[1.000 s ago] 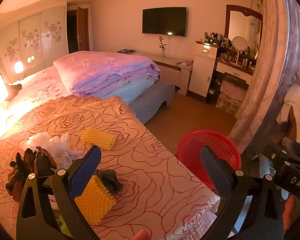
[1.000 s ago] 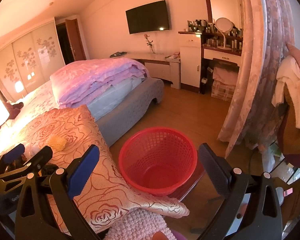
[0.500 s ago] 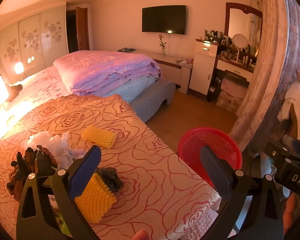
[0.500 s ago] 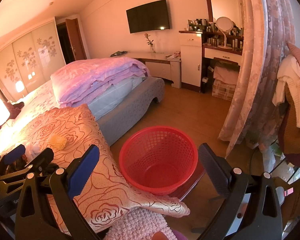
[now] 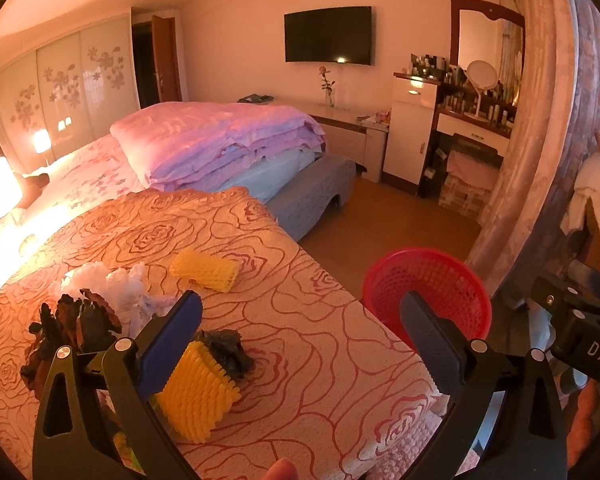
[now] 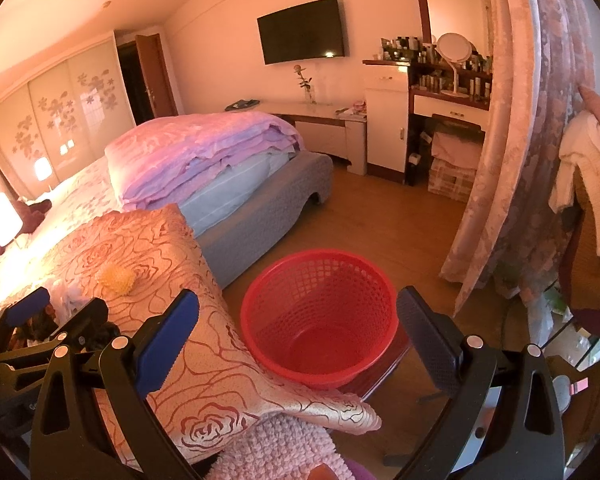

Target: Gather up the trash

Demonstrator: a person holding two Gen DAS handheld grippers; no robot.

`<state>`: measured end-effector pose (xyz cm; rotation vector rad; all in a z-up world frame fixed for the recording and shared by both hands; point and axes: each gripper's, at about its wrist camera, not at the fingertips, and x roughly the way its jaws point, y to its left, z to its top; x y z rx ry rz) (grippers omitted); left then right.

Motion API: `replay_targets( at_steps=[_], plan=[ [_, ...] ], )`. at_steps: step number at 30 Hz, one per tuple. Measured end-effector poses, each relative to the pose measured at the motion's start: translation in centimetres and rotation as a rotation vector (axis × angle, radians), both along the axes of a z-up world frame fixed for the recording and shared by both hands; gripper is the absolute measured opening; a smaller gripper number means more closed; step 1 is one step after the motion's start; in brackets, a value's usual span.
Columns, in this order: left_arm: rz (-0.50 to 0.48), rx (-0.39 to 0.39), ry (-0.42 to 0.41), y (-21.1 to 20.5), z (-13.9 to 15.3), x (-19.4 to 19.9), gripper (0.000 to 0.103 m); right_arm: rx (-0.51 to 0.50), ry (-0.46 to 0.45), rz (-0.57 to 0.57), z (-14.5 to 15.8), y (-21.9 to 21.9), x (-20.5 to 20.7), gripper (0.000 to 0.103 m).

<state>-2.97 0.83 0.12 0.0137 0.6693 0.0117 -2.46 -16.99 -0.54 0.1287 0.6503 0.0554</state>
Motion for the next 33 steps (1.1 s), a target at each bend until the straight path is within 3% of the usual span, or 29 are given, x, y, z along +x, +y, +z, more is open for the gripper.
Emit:
replay_targets(
  at_steps=[19,25,29,33],
  plan=[
    [0.03,-0.035,0.035,2.6,0.7,-0.2,0.096,0.008,0.037,0.052,-0.3,0.7,0.6,0.096],
    [0.141,-0.036,0.019,8.6,2.7,-0.9,0.096,0.007,0.048,0.107,-0.6,1.9,0.6,0.096],
    [0.245,-0.099,0.063,14.1,2.8,-2.1,0.095,0.007,0.063,0.143,-0.8,2.8,0.9,0.096],
    [0.328,-0.11,0.098,17.5,2.2,-3.7,0.096,0.015,0.08,0.184,-1.2,3.8,1.0,0.096]
  ],
)
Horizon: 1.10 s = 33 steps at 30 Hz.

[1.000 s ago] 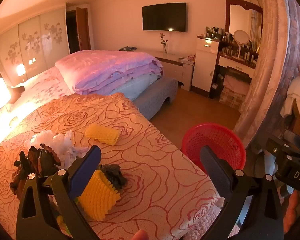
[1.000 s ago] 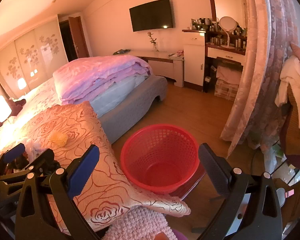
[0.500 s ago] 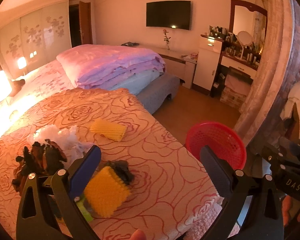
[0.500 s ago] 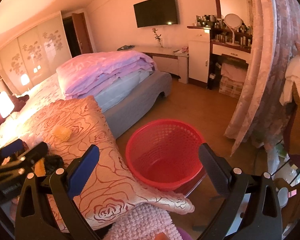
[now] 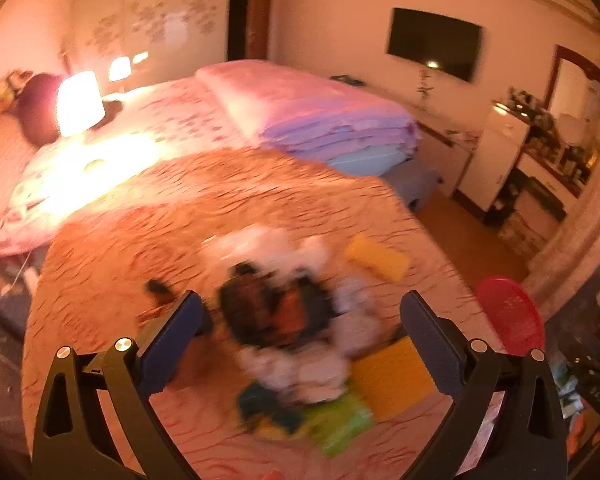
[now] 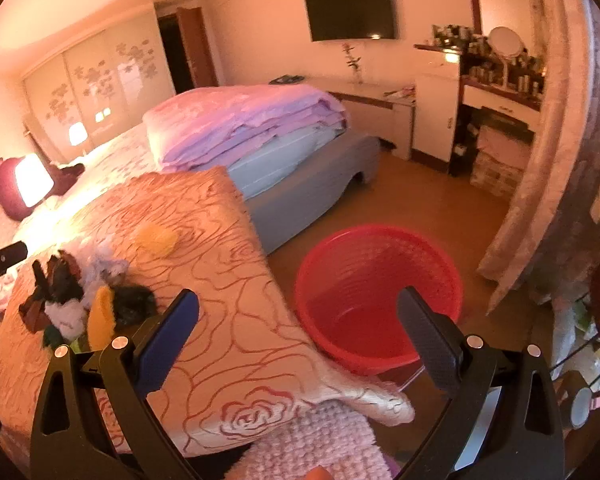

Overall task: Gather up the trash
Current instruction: 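Reach the right tool to the trash pile and grasp the yellow mesh sleeve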

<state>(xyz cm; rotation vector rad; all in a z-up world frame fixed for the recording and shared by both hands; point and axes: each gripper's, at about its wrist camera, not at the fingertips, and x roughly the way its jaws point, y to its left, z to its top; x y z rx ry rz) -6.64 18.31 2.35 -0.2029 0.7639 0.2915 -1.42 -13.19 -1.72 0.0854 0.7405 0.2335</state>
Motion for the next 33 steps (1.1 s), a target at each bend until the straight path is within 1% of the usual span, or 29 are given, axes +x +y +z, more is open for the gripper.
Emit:
replay_targets(
  at_steps=[3,6,8,12,14,18,19,20,22,23,25,26,27,28,31,33],
  plan=[
    [0.008,-0.015,0.02,0.7,-0.8,-1.6,0.095,0.004,0.024,0.04,-0.6,1.1,0.1,0.096],
    [-0.029,0.045,0.024,-0.2,-2.2,-3.0,0.095,0.005,0.036,0.073,-0.9,2.0,-0.1,0.096],
    [-0.049,0.078,0.044,-1.0,-3.6,-3.4,0.095,0.002,0.035,0.088,-1.0,2.3,-0.4,0.096],
    [-0.048,0.043,0.107,-0.7,-5.9,-3.4,0.095,0.002,0.033,0.097,-1.1,2.4,-0.7,0.096],
    [-0.02,0.035,0.132,-0.1,-6.5,-3.2,0.095,0.002,0.031,0.096,-1.1,2.4,-0.7,0.096],
    [0.009,0.003,0.155,1.0,-7.4,-3.1,0.093,0.002,0.044,0.104,-1.2,2.5,-0.7,0.096],
    [0.013,-0.01,0.163,1.2,-7.7,-3.0,0.087,0.0,0.045,0.107,-1.3,2.7,-0.7,0.096],
    [0.016,-0.035,0.18,1.6,-8.2,-3.0,0.084,-0.001,0.049,0.113,-1.4,2.8,-0.8,0.096],
    [0.021,-0.061,0.201,2.2,-9.0,-2.8,0.075,-0.006,0.049,0.122,-1.5,3.1,-0.8,0.096],
    [0.011,-0.09,0.202,2.4,-9.3,-2.8,0.074,-0.007,0.048,0.127,-1.5,3.2,-0.9,0.096],
    [-0.006,-0.112,0.193,2.5,-9.4,-3.0,0.064,-0.009,0.045,0.137,-1.6,3.5,-0.9,0.096],
    [-0.016,-0.11,0.188,2.4,-9.4,-3.1,0.061,-0.011,0.044,0.141,-1.7,3.6,-0.8,0.096],
    [-0.025,-0.109,0.183,2.4,-9.4,-3.1,0.055,-0.009,0.045,0.149,-1.8,3.8,-0.8,0.096],
    [-0.035,-0.103,0.177,2.2,-9.3,-3.1,0.052,-0.006,0.047,0.158,-1.8,4.0,-0.8,0.096],
    [-0.051,-0.077,0.172,1.8,-9.2,-3.3,0.047,0.002,0.056,0.197,-2.0,4.7,-0.8,0.096],
    [-0.052,-0.08,0.169,1.7,-8.8,-3.5,0.043,0.005,0.059,0.232,-2.0,5.4,-0.8,0.096]
  ],
)
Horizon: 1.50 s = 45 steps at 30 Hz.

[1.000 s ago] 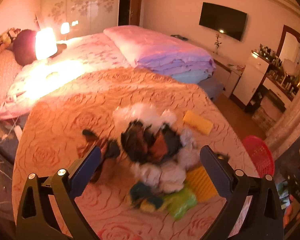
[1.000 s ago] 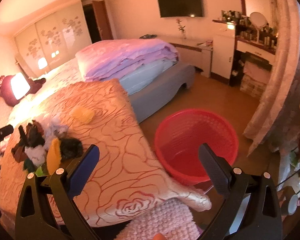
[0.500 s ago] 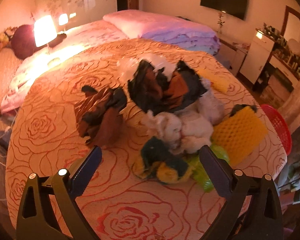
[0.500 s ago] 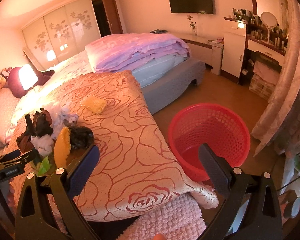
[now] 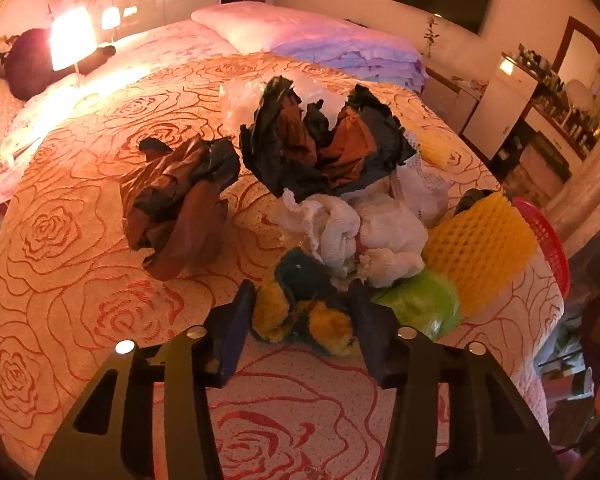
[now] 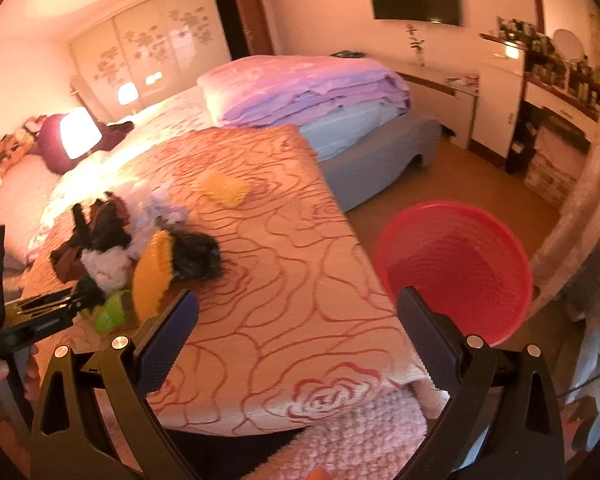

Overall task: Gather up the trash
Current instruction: 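Reach the right tool to the trash pile and grasp the yellow mesh sleeve, then lift the yellow mesh sleeve with the right tool and carry it to the wastebasket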

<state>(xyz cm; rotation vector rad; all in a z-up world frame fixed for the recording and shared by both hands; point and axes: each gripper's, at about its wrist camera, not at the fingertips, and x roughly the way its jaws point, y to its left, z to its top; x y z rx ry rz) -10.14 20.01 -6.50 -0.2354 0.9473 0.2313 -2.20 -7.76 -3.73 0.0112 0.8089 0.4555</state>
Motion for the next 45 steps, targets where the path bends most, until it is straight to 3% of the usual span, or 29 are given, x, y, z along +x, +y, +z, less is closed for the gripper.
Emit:
replay_targets(
  at_steps=[11,18,26,29,37,45],
  plan=[
    [-0.011,0.046,-0.145,-0.4,5.3,-1.5,0.04,0.001,0.015,0.164,-0.5,5.1,0.1,0.095],
    [0.001,0.039,-0.18,-0.3,5.4,-1.2,0.04,0.018,0.065,0.247,-1.9,8.8,1.0,0.086],
    [0.024,0.042,-0.179,0.9,4.7,-1.4,0.04,0.031,0.1,0.322,-2.6,11.5,1.0,0.03],
    [0.027,0.041,-0.188,1.1,4.7,-1.6,0.04,0.034,0.074,0.343,-2.2,11.6,0.6,0.02],
    [0.01,0.054,-0.225,0.4,5.5,-1.8,0.04,0.082,0.018,0.33,0.0,9.9,-0.2,0.015],
    [-0.014,0.059,-0.257,-0.5,6.4,-1.9,0.04,0.083,-0.102,0.289,3.2,8.0,-1.0,0.015]
  ],
)
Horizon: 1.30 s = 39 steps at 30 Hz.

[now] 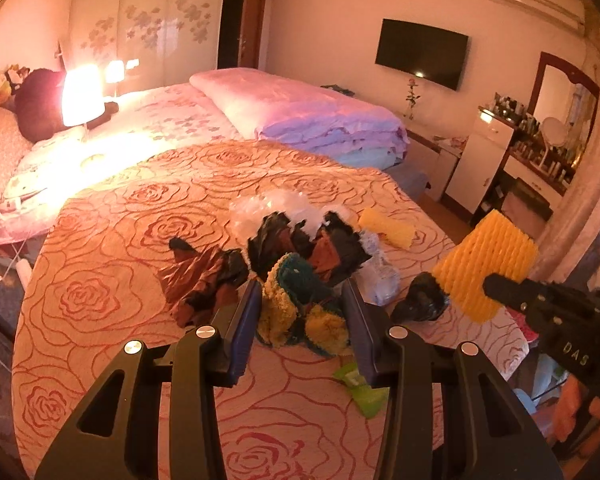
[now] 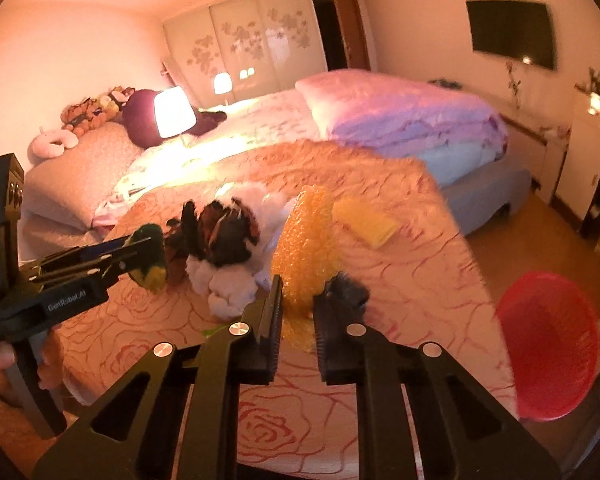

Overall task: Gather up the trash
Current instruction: 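Lift the yellow mesh sleeve with the right tool and carry it to the wastebasket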

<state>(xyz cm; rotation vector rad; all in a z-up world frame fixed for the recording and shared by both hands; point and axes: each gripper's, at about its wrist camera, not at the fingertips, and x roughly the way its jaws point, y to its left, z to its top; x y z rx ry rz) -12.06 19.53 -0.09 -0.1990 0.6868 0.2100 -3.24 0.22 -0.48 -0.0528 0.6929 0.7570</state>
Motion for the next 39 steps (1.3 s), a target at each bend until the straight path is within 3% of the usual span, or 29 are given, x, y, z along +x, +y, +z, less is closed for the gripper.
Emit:
replay_targets(
  at_steps=[6,18,30,39],
  plan=[
    [-0.023,0.0,-0.007,-1.0,0.7,1.5,0.04,0.001,-0.02,-0.056,1.1,-1.8,0.6,0.015],
    [-0.181,0.032,-0.022,-7.1,1.6,6.3,0.04,-0.022,-0.058,-0.239,2.0,-7.3,2.3,0.015],
    [-0.367,0.018,-0.026,-14.0,1.8,11.5,0.04,-0.068,-0.054,-0.427,1.4,-13.8,4.1,0.015],
    [-0.474,0.021,0.019,-19.4,0.7,14.9,0.04,-0.1,-0.034,-0.54,0.0,-18.8,5.2,0.015]
  ],
)
